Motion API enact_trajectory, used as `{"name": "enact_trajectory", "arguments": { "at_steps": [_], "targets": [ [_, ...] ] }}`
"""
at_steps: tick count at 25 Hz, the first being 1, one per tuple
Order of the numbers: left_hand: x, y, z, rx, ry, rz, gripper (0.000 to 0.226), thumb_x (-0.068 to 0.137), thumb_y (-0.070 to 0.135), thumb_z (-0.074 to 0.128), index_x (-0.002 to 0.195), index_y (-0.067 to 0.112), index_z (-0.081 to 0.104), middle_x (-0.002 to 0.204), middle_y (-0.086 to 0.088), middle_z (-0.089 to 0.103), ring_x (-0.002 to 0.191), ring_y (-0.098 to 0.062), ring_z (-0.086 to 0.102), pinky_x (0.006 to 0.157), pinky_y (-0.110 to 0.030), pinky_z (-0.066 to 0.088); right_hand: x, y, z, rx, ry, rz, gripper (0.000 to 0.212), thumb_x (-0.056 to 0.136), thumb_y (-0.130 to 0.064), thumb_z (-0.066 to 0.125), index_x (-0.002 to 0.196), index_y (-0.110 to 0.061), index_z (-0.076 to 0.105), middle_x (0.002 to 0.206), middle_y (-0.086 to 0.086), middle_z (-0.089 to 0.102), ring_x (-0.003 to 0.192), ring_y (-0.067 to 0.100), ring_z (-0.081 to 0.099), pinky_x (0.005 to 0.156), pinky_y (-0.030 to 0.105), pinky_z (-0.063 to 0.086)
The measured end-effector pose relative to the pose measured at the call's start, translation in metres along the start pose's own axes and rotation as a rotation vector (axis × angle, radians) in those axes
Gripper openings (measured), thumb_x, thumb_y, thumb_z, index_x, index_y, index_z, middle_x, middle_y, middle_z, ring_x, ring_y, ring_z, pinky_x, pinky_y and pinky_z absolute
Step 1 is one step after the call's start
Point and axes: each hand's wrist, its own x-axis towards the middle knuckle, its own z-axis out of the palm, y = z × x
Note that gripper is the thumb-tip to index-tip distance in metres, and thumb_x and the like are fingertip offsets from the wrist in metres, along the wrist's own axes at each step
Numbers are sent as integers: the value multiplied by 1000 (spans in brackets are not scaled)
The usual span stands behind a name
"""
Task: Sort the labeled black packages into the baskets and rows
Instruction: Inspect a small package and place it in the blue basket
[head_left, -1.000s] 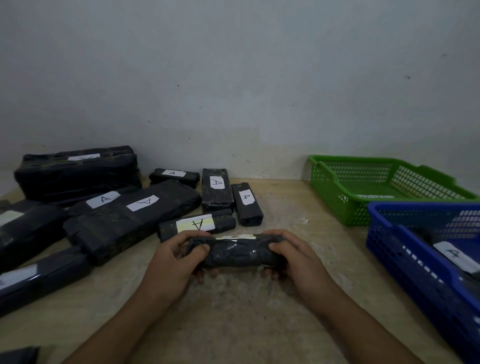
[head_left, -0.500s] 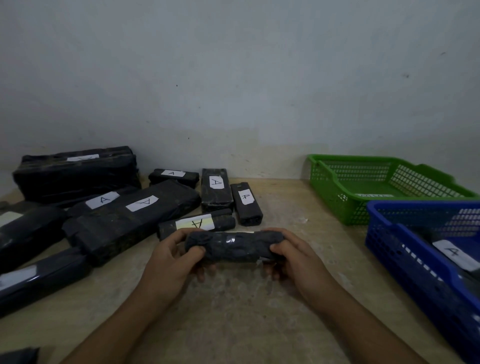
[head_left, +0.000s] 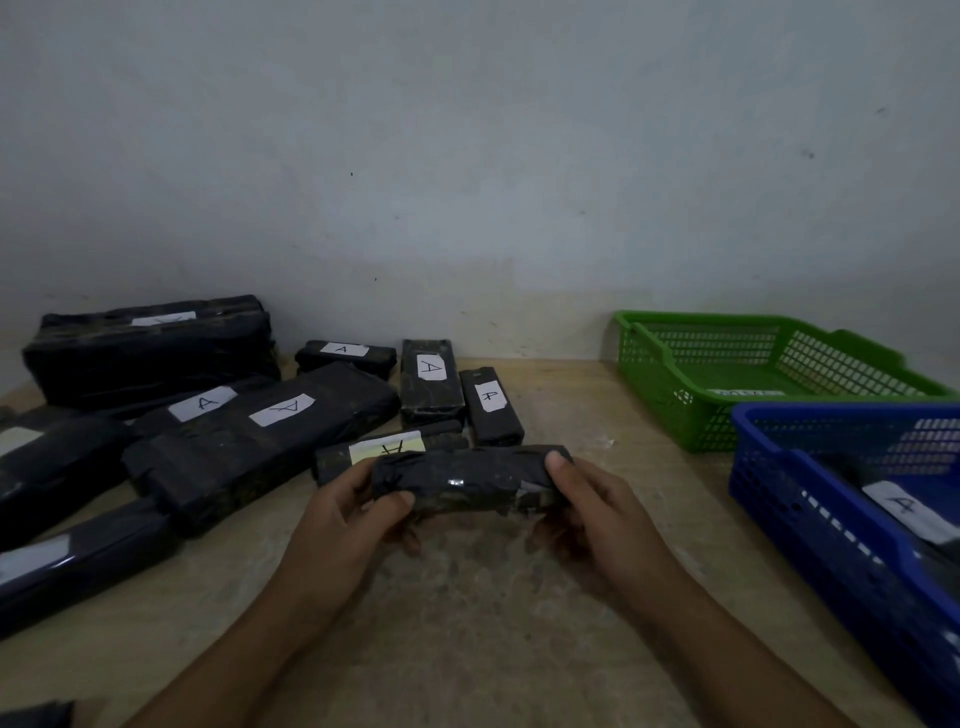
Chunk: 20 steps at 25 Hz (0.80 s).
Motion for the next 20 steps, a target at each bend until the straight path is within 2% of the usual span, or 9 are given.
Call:
{"name": "enact_trajectory", "arguments": {
  "at_steps": [2,4,6,8,10,12,15,17,20],
  "targets": [
    [1,1,1,5,21,-11,18,91,-1,55,98,11,67,82,-12,74,68,-27,67,56,-36,55,-2,0,-2,-32,-43,-40,24,95,-34,57,106,-19,71,94,8,74,77,22,68,58,30,46],
    [2,0,0,16,40,-33,15,92,4,54,96,11,68,84,-11,74,66,-28,64,54,-33,55,-2,2,-2,11,-54,-19,24,89,-32,66,109,-19,70,100,8,74,82,22,68,58,33,48],
    [2,1,1,28,14,-46,14,92,9,56,97,12,68,90,-9,74,75,-30,66,61,-30,57,0,4,-1,32,-25,1,24,85,-26,69,107,-16,70,97,10,74,77,20,68,54,32,48],
    [0,2,1,15,5,-62,14,91,10,56,96,18,66,88,0,76,80,-22,71,63,-22,57,0,5,0,30,-5,10,16,92,-16,63,105,-12,72,90,9,74,70,17,65,51,31,47],
    [-2,3,1,13,0,-71,16,89,9,57,94,24,62,84,5,75,76,-9,71,59,-15,54,2,4,0,34,3,12,17,94,-10,57,102,-8,72,83,7,73,66,16,62,49,30,47],
    [-4,4,3,55,-3,-56,17,89,8,58,91,24,62,83,3,74,72,-3,69,56,-10,50,2,3,-1,7,6,14,17,95,-9,55,101,-8,72,79,5,72,63,16,60,49,29,46],
    [-3,4,4,96,28,-40,26,90,7,58,81,32,56,66,16,72,63,6,65,51,-6,46,2,5,1,-48,-14,7,17,96,-10,55,105,-9,70,80,2,74,60,13,61,48,27,46],
    [-1,4,3,81,56,-46,24,91,7,57,82,29,60,67,19,72,64,2,67,51,-8,48,3,7,2,-31,-54,38,18,95,-14,59,110,-9,68,84,7,74,62,18,64,49,30,46],
    [2,1,0,56,90,-92,14,91,11,57,94,16,70,80,1,76,75,-17,72,63,-26,55,3,8,2,33,-124,79,32,86,-16,61,117,-10,62,90,15,73,69,29,67,49,31,45]
  ]
}}
